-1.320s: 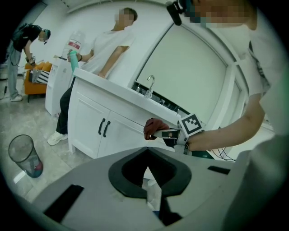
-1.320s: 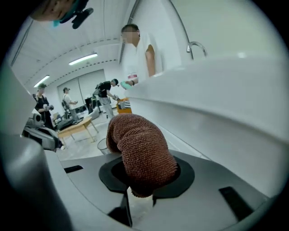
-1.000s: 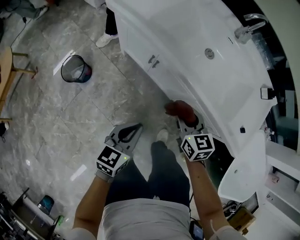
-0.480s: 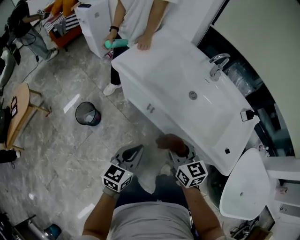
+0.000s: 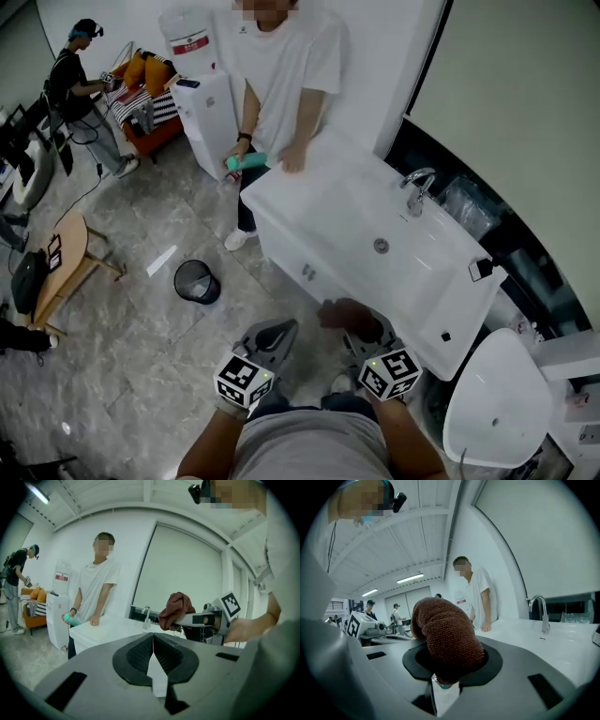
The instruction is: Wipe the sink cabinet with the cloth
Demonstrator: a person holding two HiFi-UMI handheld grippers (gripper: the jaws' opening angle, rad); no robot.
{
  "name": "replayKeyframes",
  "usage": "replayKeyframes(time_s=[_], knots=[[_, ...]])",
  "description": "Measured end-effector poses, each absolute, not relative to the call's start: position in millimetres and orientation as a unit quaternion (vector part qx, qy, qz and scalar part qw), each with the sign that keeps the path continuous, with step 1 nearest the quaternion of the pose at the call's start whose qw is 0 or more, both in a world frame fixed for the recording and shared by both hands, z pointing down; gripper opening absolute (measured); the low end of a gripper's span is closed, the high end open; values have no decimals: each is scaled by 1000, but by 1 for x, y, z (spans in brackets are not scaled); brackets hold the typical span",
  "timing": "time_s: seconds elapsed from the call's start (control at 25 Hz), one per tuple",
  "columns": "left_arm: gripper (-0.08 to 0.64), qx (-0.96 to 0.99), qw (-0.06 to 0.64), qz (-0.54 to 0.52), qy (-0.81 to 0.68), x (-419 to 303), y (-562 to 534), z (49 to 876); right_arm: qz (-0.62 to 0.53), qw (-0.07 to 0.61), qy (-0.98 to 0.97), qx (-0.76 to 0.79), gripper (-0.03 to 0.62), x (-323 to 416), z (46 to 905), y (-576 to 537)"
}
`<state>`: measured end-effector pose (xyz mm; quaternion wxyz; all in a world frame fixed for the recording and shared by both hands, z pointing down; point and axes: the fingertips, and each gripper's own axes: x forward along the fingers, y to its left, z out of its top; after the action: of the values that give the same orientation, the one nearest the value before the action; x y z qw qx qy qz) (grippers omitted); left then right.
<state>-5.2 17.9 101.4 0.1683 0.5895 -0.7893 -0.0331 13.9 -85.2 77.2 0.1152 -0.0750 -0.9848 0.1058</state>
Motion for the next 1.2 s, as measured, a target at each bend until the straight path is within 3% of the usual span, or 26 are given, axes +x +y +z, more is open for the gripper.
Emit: replayKeyframes(time_s=[0.56,1.2], knots=[[12,567,104,-38,-816,-21,40,32,84,72,-989,-98,106,7,20,-75],[12,561,99,-42,-820,-22,41,26,92,60,-990,-84,106,3,19,-82]])
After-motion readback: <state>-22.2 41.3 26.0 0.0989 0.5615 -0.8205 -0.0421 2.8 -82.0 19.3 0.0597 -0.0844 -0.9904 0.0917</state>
